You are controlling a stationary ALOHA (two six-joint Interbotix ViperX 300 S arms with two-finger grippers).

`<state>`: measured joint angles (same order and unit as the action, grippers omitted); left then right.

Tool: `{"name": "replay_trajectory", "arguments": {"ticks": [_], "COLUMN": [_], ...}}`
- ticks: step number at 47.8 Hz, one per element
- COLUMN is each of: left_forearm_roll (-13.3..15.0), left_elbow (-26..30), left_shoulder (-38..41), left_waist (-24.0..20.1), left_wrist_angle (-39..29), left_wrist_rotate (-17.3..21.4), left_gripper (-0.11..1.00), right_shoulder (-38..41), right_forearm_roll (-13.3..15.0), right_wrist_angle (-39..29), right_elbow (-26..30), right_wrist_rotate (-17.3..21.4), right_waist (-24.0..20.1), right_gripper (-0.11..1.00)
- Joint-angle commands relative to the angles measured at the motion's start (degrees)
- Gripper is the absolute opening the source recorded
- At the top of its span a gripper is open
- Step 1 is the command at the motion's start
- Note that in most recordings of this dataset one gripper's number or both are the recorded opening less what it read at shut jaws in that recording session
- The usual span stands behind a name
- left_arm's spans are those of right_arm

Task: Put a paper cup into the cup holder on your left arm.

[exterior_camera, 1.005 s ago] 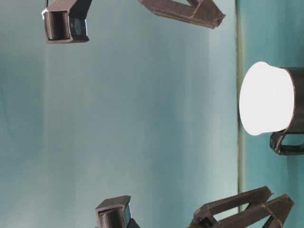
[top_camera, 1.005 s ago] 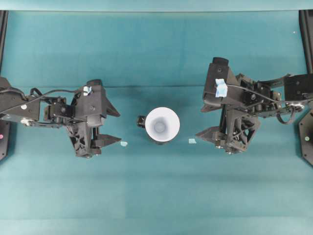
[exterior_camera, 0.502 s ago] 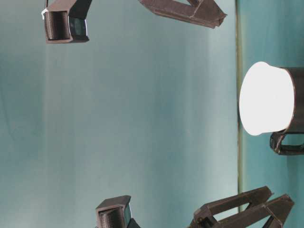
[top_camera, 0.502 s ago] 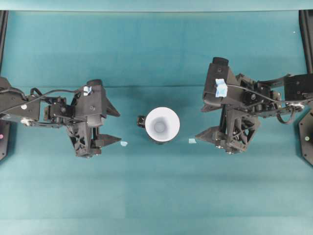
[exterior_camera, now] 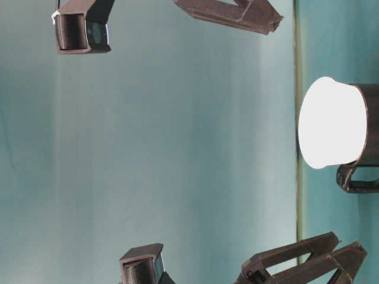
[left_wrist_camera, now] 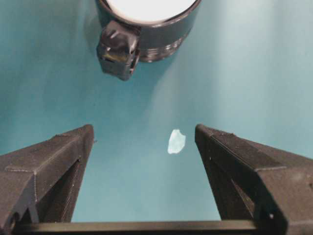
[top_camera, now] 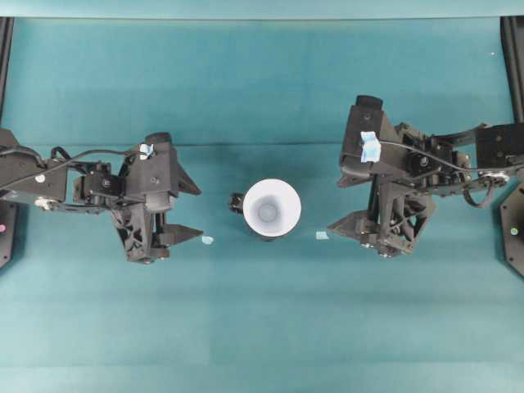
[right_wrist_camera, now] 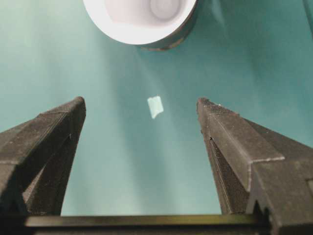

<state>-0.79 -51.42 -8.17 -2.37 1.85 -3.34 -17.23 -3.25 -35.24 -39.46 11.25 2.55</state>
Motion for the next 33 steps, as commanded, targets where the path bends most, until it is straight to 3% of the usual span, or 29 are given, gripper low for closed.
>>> {"name": "replay_trajectory", "arguments": {"ticks": [1,33], "left_forearm_roll": [-0.1,-0.2], "left_elbow": [0.6,1.2], "left_shoulder": [-0.2,0.1], "left_waist": [0.0,-0.1], "left_wrist_angle": [0.3,0.5], "left_wrist_rotate": [-0.1,-0.1], "left_gripper": [0.92,0.92], "right_shoulder": [-1.1,-1.1], "right_forearm_roll": [0.1,0.1], "right_wrist_angle": [0.2,0.4], "right_elbow": [0.4,-0.8], "right_wrist_rotate": [-0.4,-0.1], "right_waist": [-0.2,-0.2], "right_gripper": [0.84,0.84]}}
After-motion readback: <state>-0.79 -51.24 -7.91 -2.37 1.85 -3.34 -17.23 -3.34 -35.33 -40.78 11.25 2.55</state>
